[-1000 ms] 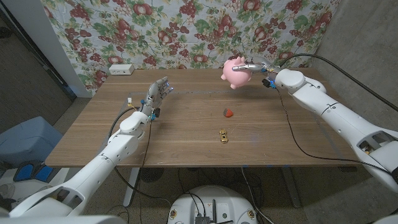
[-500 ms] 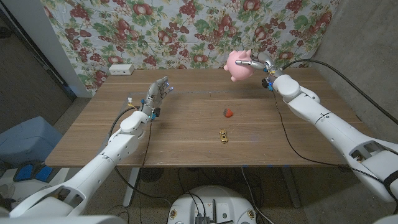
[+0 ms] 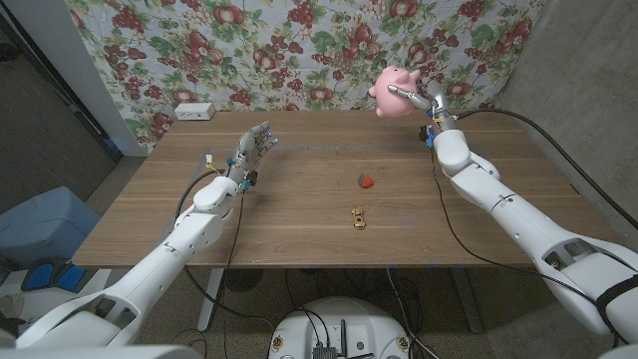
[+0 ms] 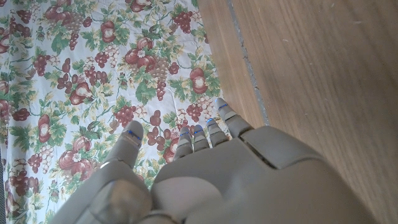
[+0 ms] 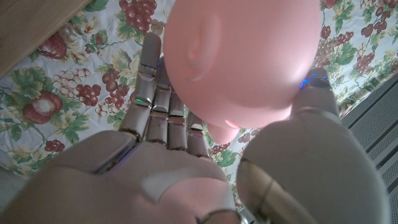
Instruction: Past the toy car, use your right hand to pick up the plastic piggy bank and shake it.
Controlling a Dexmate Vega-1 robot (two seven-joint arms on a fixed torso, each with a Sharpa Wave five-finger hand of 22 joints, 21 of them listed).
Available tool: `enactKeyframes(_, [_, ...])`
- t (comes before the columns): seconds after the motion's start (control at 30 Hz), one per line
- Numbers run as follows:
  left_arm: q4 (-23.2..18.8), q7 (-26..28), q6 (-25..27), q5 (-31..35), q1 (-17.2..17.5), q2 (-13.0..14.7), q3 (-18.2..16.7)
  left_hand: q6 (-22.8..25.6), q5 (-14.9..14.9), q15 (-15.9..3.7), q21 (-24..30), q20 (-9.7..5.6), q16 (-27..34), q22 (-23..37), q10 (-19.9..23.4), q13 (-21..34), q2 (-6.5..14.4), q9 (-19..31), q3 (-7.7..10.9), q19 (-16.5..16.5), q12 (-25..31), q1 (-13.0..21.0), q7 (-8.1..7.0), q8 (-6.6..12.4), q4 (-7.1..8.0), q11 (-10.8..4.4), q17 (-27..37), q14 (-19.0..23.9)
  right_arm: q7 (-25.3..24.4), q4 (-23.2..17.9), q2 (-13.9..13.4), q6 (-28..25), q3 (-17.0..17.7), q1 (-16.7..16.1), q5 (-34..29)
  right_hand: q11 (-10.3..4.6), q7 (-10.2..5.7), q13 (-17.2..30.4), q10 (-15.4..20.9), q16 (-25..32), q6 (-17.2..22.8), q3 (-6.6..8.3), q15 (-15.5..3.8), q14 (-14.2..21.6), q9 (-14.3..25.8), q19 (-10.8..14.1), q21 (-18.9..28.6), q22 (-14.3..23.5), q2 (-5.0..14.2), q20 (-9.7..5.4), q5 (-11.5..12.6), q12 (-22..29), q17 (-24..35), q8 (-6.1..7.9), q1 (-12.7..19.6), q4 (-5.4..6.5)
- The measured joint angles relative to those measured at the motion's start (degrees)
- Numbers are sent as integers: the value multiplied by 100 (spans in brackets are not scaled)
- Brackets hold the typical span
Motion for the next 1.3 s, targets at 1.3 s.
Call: enactKeyframes(1.3, [-90,4,-69,-27,123,32,-40,0,0,0,0,0,0,0,0,0,0,0,0,0,0,0,0,0,0,0,-1,0,2291,-582,-734,-989,-404,418,292,11,4,0,11,6,40,0,0,0,0,0,44,1,0,1,8,0,0,-18,0,0])
